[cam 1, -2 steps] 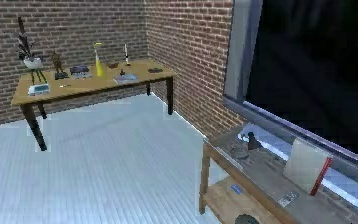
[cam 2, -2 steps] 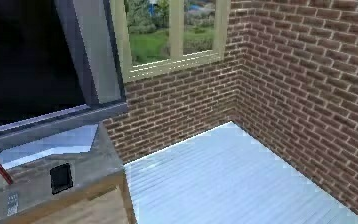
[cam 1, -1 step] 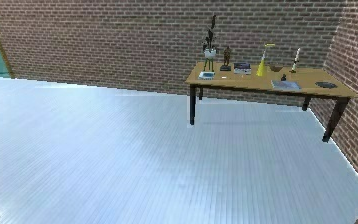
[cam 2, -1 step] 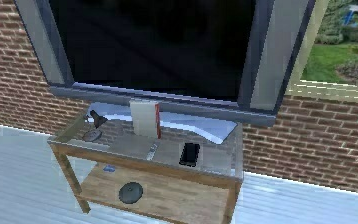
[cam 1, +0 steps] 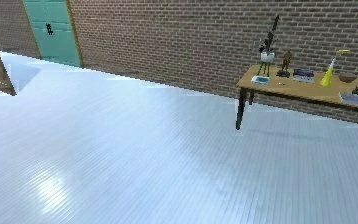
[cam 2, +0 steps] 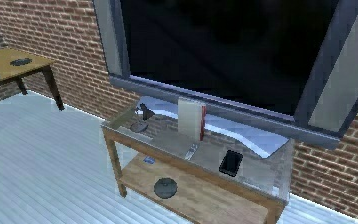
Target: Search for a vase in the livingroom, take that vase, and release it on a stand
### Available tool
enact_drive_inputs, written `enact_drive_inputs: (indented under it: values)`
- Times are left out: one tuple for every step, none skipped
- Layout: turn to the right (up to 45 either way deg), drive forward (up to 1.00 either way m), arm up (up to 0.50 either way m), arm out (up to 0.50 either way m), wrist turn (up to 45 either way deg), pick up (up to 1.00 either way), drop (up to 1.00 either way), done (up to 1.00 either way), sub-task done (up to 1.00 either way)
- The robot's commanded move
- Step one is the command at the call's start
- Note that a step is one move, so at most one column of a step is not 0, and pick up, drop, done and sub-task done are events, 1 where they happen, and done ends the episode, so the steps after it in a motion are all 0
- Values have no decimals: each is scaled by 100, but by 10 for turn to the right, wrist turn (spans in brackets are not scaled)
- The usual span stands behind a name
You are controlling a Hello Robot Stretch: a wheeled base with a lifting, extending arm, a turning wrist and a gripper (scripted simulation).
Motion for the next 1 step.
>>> enact_drive_inputs:
  values:
    - [0,0,34,0,0,0,0,0,0]
